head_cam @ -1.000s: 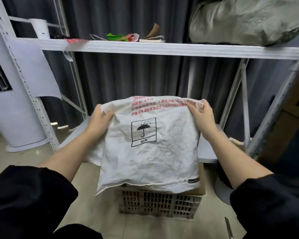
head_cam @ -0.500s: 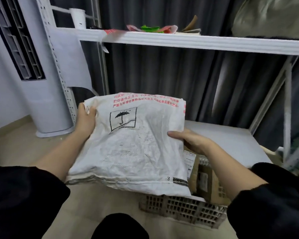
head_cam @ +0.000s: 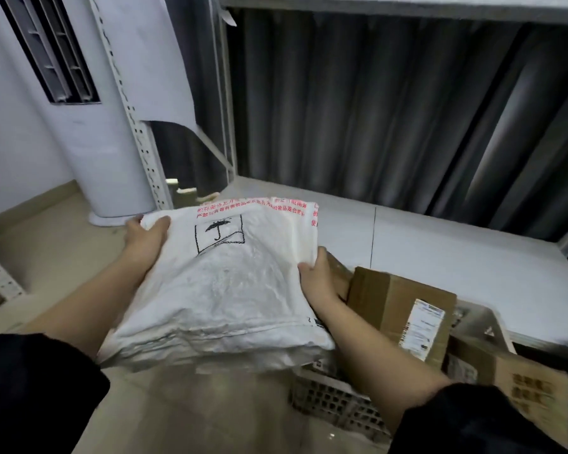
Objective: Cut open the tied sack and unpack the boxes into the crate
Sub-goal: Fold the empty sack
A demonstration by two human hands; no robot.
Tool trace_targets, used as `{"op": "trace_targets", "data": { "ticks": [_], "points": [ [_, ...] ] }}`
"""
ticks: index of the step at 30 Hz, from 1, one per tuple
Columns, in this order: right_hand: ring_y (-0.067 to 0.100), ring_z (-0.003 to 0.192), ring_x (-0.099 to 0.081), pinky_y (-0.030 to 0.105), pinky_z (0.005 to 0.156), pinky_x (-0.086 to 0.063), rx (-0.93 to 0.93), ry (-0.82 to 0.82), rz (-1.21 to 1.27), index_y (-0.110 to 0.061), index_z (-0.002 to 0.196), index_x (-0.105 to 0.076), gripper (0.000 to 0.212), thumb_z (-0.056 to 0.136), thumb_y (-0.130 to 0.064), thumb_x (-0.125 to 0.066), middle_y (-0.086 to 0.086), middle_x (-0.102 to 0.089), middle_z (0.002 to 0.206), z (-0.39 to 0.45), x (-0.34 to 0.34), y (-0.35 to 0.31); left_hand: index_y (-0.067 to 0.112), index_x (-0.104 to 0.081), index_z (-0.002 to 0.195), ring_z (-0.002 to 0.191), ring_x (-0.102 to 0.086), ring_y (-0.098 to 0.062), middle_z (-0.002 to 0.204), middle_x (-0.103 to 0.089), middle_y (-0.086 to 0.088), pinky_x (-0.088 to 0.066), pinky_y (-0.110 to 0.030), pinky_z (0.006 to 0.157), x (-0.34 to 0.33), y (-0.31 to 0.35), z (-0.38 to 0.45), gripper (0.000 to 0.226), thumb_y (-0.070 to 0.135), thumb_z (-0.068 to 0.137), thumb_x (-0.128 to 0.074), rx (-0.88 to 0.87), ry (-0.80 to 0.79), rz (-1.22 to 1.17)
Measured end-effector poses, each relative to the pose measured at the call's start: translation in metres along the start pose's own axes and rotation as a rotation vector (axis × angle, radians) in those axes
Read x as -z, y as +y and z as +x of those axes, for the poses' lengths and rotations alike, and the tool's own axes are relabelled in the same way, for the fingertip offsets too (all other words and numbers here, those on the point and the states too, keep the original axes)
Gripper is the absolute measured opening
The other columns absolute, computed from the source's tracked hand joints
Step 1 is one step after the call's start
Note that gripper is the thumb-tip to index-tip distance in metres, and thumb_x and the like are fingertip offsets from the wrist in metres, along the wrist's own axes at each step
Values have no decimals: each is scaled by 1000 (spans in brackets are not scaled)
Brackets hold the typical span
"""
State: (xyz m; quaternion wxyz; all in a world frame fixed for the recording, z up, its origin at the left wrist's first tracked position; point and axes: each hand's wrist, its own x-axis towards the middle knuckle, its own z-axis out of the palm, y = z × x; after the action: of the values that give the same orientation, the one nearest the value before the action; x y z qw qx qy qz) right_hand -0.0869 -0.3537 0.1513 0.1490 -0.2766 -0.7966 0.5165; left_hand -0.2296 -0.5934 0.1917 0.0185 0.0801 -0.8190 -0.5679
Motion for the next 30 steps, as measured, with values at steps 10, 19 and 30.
{"op": "trace_targets", "data": {
  "ticks": [10,19,30],
  "points": [
    [20,93,-48,28,85,-38,-286,-72,227,-9,128,-41,35,93,-5,-44,8,-55,112,39,-117,79,27,-9,152,144,-19,-33,156,-15,-16,-17,-42,116,-29,-88,67,111,66,58,-54,118,-225,385],
    [24,87,-51,28,79,-40,-488,-80,295,-9,120,-41,28,93,-3,-41,10,-55,103,62,-198,141,33,-14,151,148,-9,-23,160,-14,-5,-10,-41,120,-83,-172,81,113,88,56,-39,53,-635,691],
    [23,61,-66,20,42,-49,-831,-270,717,-8,92,-65,31,98,-31,-45,10,-69,75,68,-211,184,29,-42,135,127,-47,-28,136,-54,-4,-19,-52,111,-99,-239,52,60,64,89,-24,-5,-253,1040]
  ]
}}
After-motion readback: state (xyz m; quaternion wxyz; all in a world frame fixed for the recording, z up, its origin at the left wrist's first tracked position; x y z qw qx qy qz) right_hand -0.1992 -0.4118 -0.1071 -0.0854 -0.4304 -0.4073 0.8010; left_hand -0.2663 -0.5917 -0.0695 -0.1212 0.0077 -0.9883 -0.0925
